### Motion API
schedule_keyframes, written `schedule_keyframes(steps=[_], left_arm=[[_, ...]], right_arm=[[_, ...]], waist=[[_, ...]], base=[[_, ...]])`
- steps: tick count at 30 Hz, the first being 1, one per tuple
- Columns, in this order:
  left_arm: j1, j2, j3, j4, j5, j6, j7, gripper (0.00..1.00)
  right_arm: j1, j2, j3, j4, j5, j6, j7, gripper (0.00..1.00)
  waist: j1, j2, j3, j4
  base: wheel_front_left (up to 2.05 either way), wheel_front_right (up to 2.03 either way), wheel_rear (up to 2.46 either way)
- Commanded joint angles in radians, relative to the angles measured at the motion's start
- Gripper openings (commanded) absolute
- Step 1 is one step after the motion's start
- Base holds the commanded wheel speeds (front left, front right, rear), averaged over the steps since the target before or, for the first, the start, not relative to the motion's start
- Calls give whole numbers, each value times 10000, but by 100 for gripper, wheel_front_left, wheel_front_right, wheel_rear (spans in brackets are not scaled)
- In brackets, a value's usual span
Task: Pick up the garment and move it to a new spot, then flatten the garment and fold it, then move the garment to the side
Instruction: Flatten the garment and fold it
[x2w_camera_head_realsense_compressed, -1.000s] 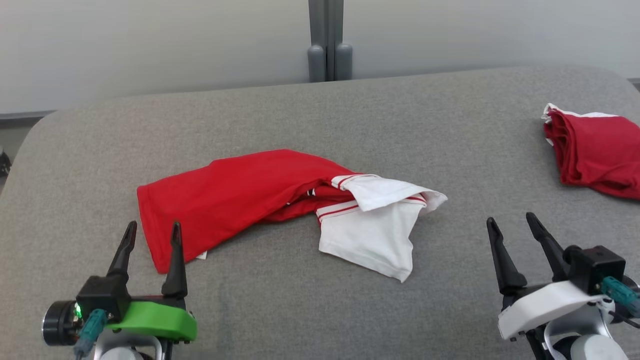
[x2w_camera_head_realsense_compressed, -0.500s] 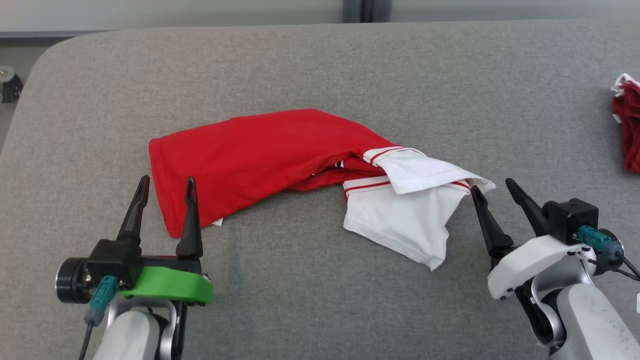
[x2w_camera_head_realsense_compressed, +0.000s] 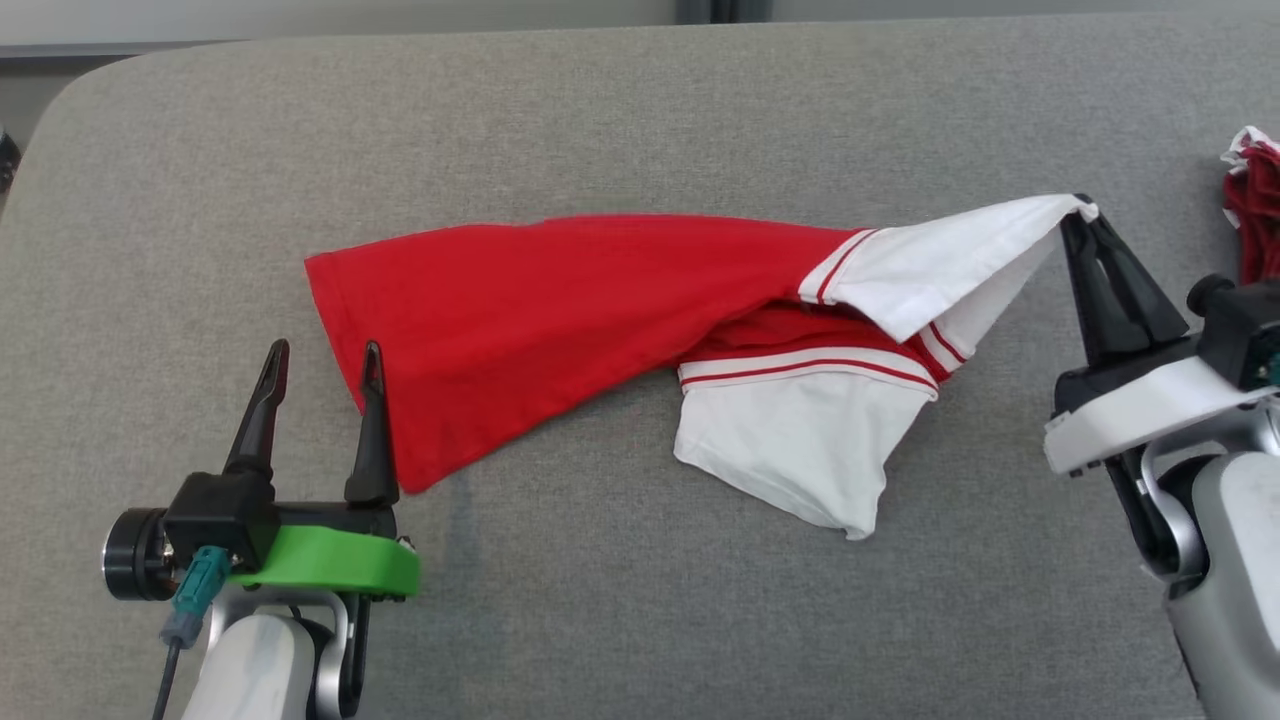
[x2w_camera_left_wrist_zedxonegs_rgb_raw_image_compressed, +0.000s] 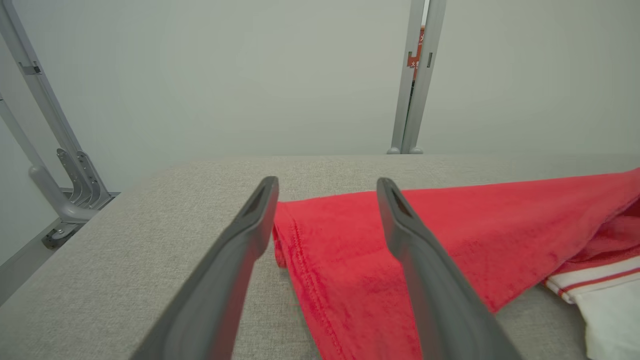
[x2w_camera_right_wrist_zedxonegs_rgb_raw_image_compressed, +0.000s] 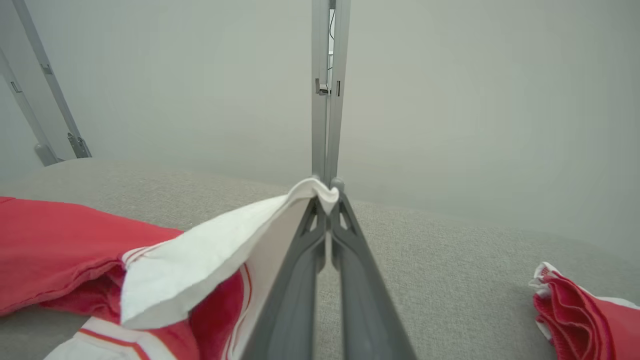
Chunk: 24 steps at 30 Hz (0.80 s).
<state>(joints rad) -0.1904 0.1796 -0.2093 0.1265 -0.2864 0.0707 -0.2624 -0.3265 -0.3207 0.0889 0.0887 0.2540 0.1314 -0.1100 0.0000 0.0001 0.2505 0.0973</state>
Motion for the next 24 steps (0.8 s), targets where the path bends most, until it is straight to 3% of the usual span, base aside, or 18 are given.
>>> schedule_keyframes(steps=[1, 7, 13, 14, 15, 16, 24], left_arm=[[-70, -14, 55, -2, 136, -48, -30, 100], [19, -134, 274, 21, 232, -167, -31, 100], [167, -144, 431, 87, 288, -280, -29, 100], [157, -141, 454, 101, 306, -309, -29, 100], [153, -135, 465, 117, 330, -322, -29, 100], [152, -130, 486, 138, 347, -342, -29, 100], [526, -106, 708, 251, 377, -258, -30, 100]], right_arm=[[403, 15, 184, -213, -83, -15, 61, 0], [2634, 554, 459, -1062, -241, -15, 710, 0], [4271, 1451, 198, -723, -132, -15, 809, 0], [4365, 1568, 135, -533, -135, -15, 810, 15], [4373, 1646, 91, -442, -157, -15, 737, 61], [4293, 1751, 34, -377, -127, -15, 588, 100], [3863, 1733, -231, -1289, 270, -15, -273, 100]], waist=[[0, -1, -43, -119], [0, -1, -92, -322], [0, -1, -133, -553], [0, -1, -140, -581], [0, -1, -148, -601], [0, -1, -159, -621], [0, -1, -579, -787]], base=[[0, 0, 0], [0, 0, 0], [0, 0, 0], [0, 0, 0], [0, 0, 0], [0, 0, 0], [0, 0, 0]])
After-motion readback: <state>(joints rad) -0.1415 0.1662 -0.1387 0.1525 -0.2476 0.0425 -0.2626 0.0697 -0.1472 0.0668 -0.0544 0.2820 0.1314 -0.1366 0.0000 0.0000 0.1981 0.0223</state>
